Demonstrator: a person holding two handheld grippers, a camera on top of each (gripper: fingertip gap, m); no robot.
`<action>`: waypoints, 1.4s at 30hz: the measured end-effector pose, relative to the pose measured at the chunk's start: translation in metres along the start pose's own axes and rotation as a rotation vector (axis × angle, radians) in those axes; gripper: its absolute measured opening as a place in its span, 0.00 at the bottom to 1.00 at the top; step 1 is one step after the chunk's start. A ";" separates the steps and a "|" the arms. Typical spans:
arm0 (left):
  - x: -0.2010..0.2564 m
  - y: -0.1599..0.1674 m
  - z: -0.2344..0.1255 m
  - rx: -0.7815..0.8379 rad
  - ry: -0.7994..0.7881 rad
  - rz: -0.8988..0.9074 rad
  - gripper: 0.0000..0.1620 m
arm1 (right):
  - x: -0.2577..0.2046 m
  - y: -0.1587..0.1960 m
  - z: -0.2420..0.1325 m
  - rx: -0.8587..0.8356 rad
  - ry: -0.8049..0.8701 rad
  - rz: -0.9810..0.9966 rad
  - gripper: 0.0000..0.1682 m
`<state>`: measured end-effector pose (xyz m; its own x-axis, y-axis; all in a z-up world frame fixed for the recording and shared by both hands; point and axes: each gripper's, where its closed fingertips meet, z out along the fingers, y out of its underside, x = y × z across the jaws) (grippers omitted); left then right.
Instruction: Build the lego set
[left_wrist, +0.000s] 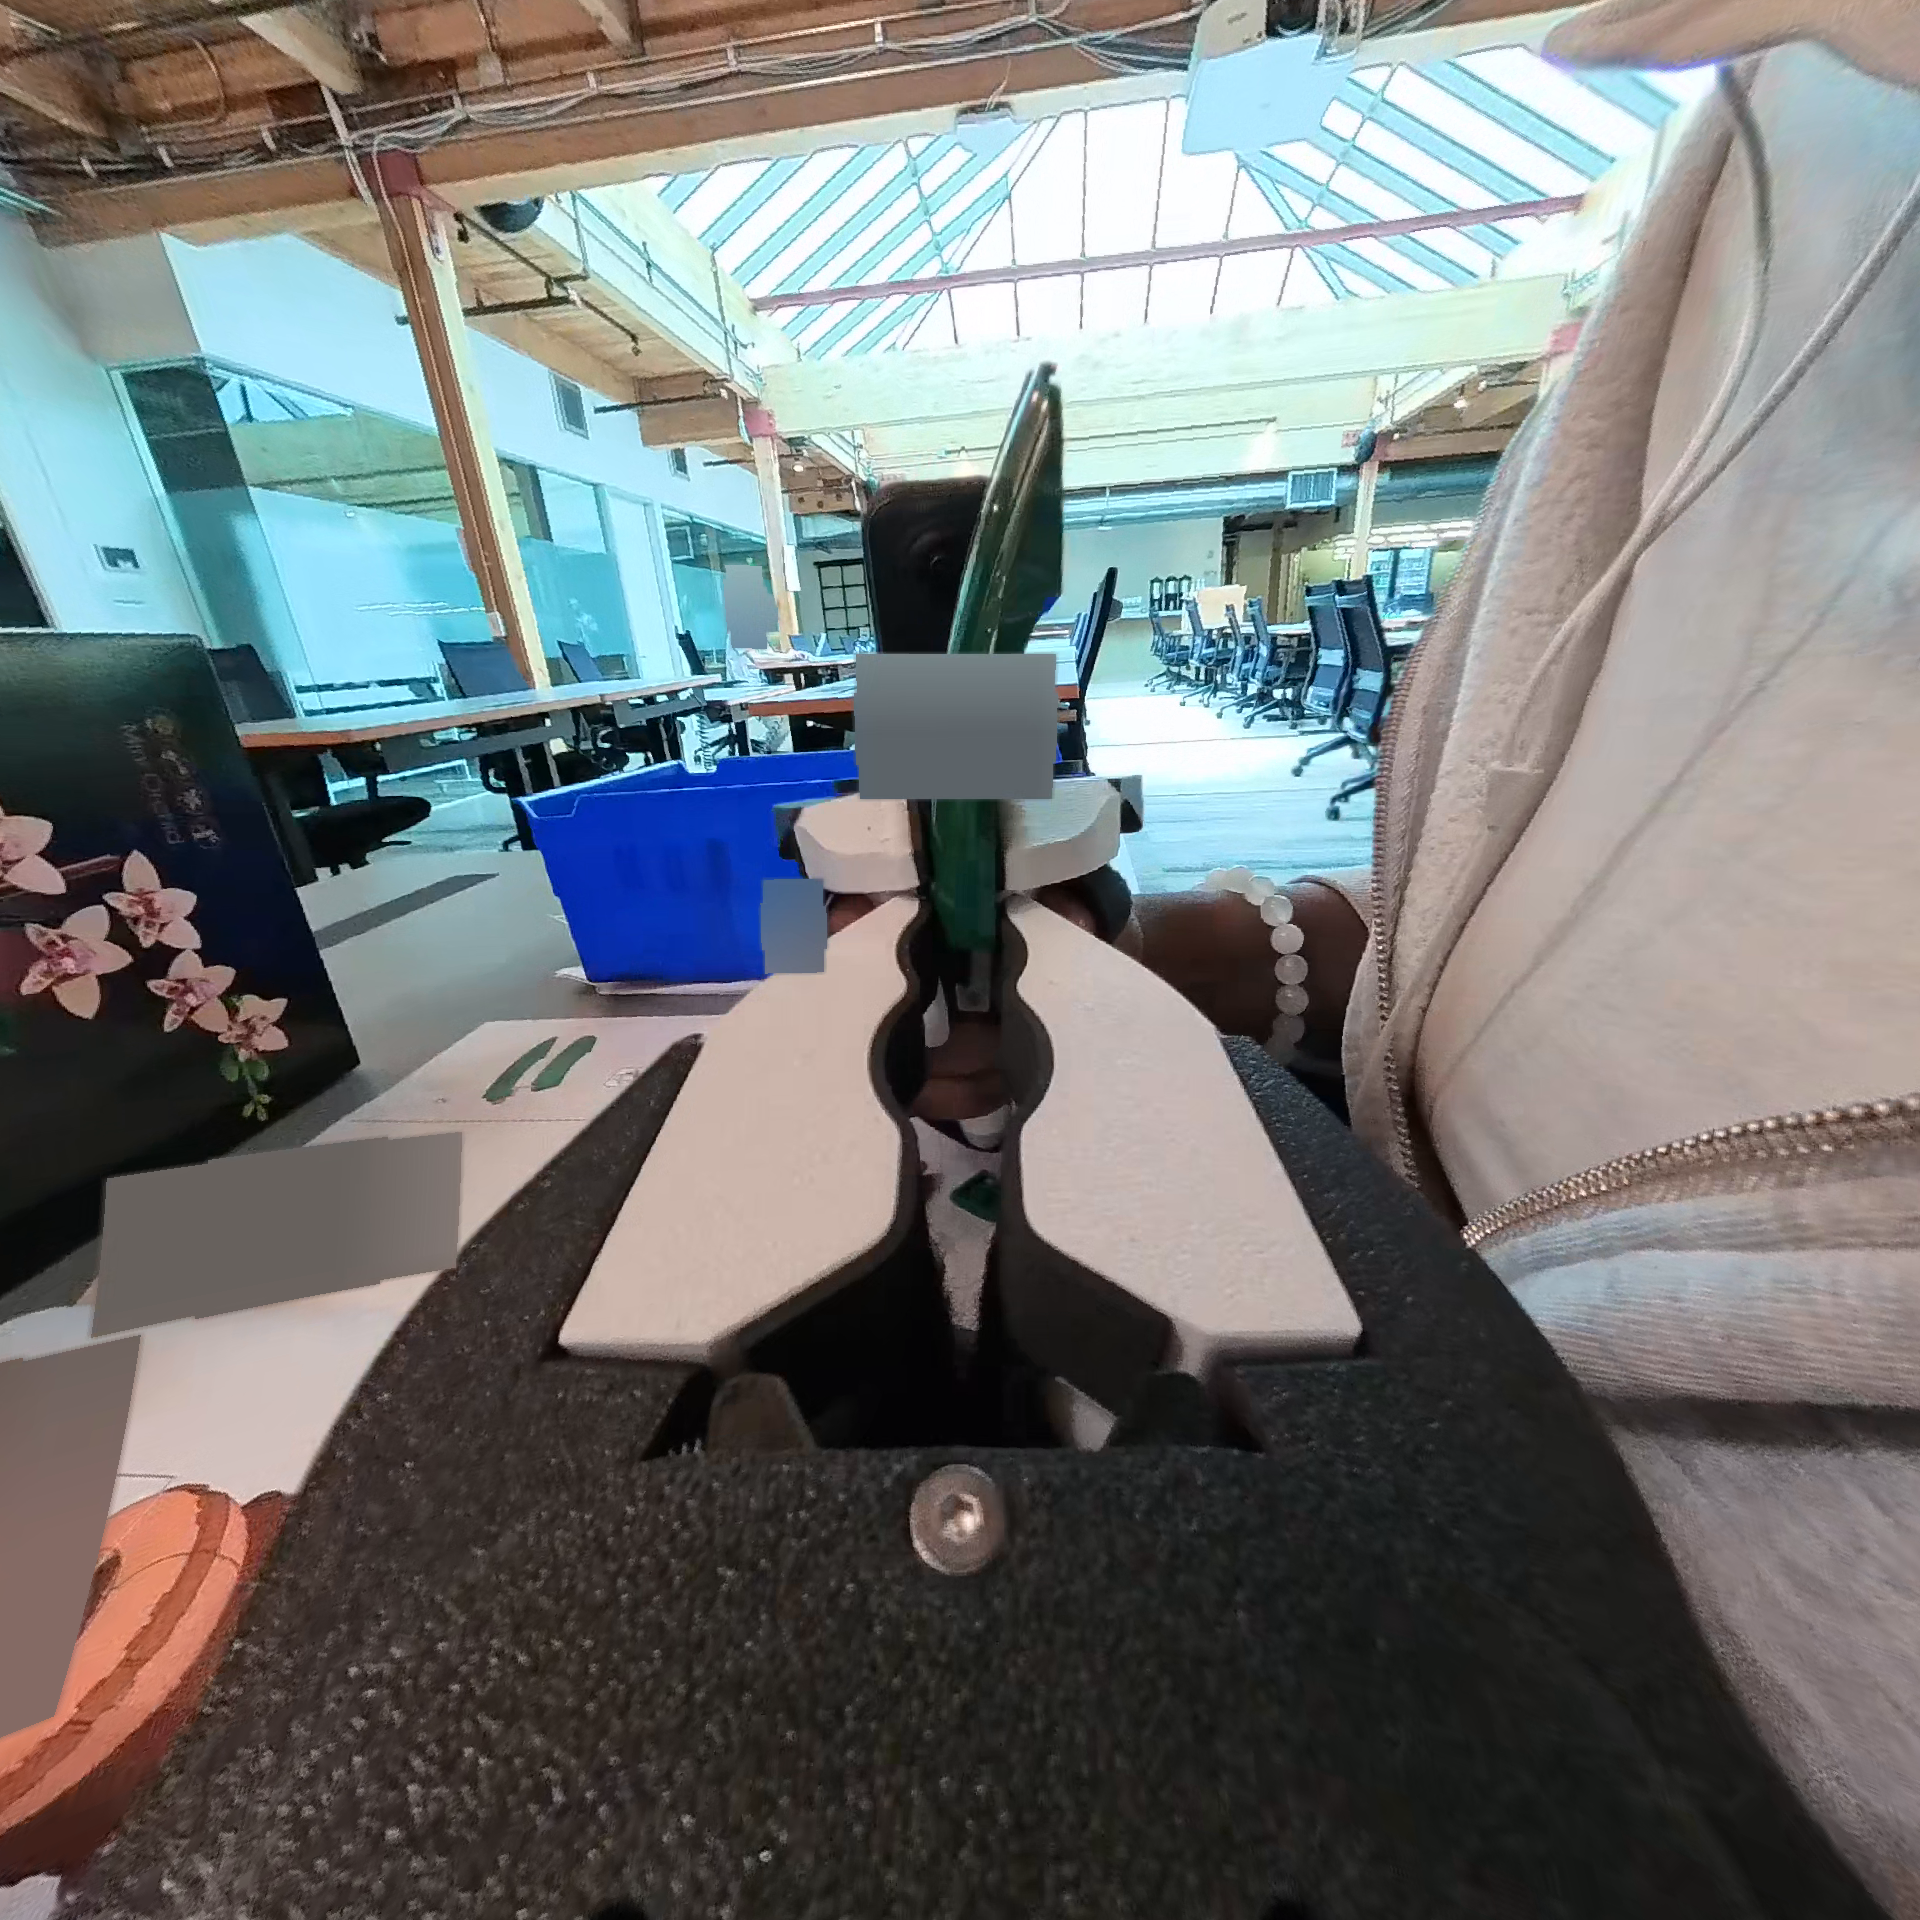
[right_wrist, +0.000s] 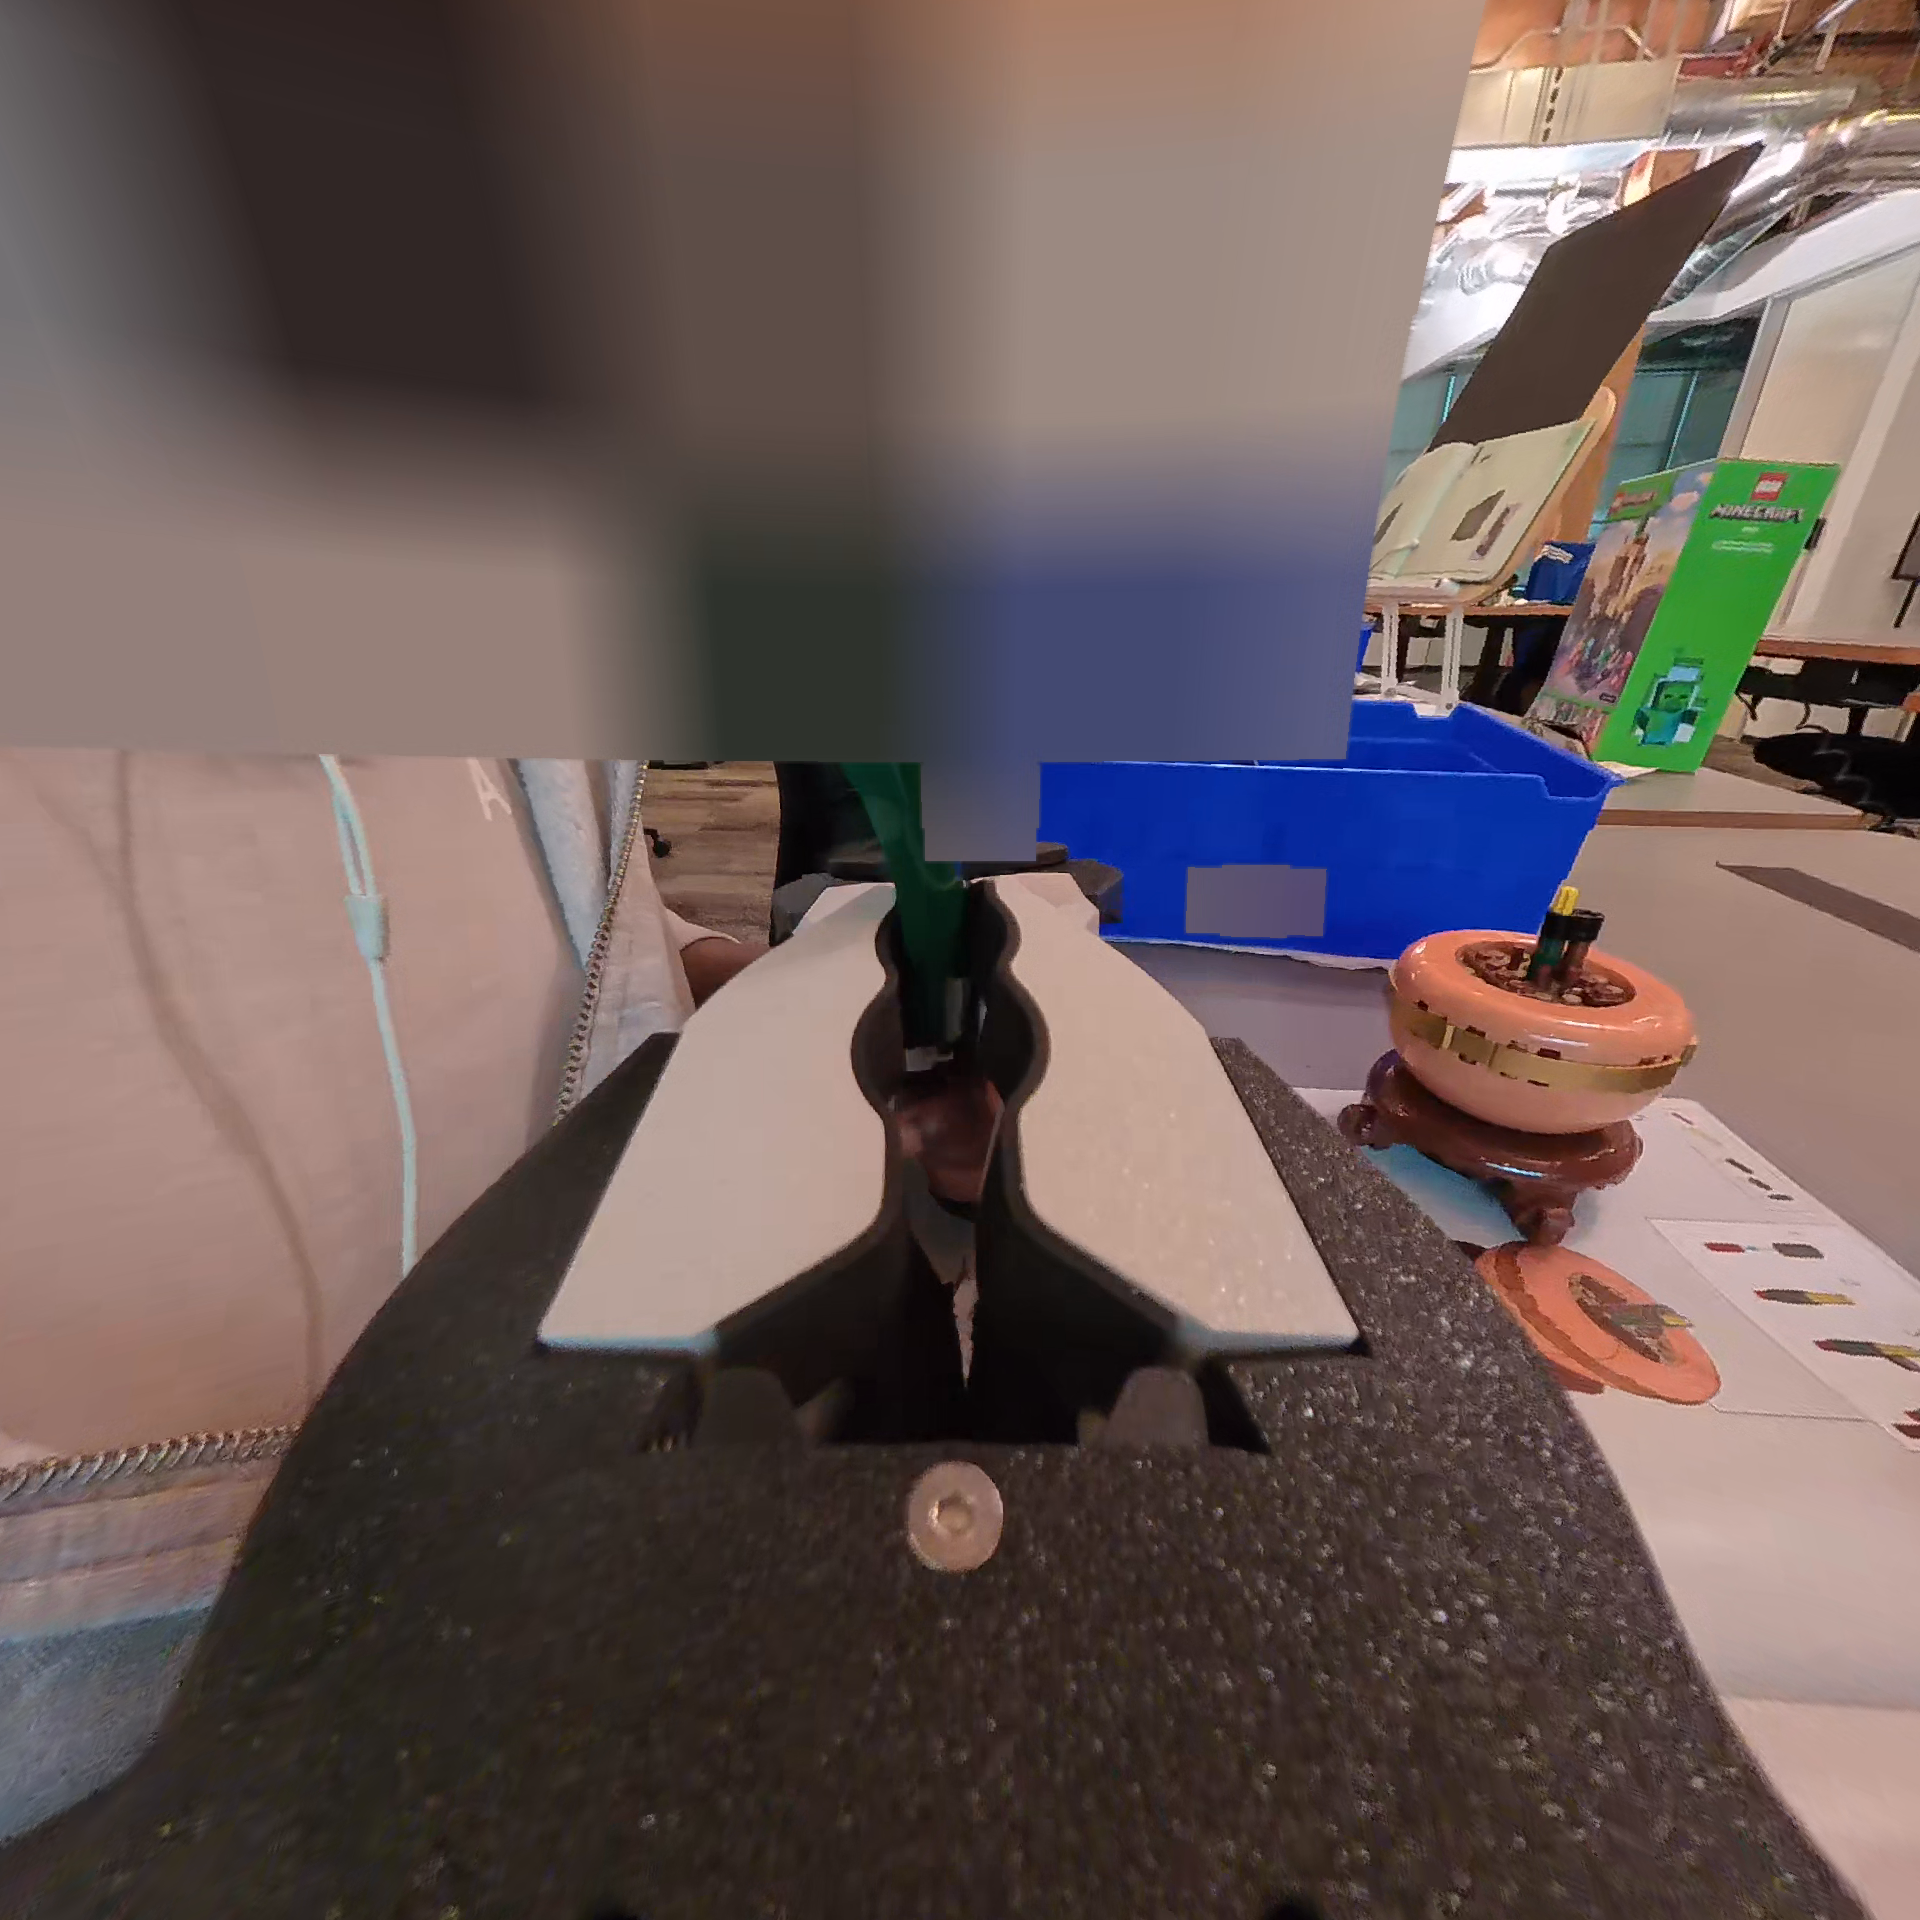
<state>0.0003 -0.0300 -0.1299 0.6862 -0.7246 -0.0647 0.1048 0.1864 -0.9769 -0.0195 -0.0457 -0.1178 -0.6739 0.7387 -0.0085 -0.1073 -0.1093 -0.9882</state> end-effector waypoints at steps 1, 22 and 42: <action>0.001 0.000 0.000 -0.003 0.004 -0.007 0.05 | -0.001 0.000 -0.001 -0.005 0.008 -0.005 0.06; 0.025 0.004 0.006 -0.037 0.053 -0.138 0.05 | -0.016 0.002 -0.006 -0.030 0.124 0.047 0.06; -0.047 -0.008 -0.026 0.016 -0.333 -0.057 0.14 | 0.117 0.019 -0.144 -1.113 1.105 -0.735 0.06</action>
<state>-0.0519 -0.0147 -0.1244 0.8761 -0.4781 0.0626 0.1593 0.1643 -0.9735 0.0054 0.1343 -0.1601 0.1102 0.5417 0.8333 0.6983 0.5544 -0.4527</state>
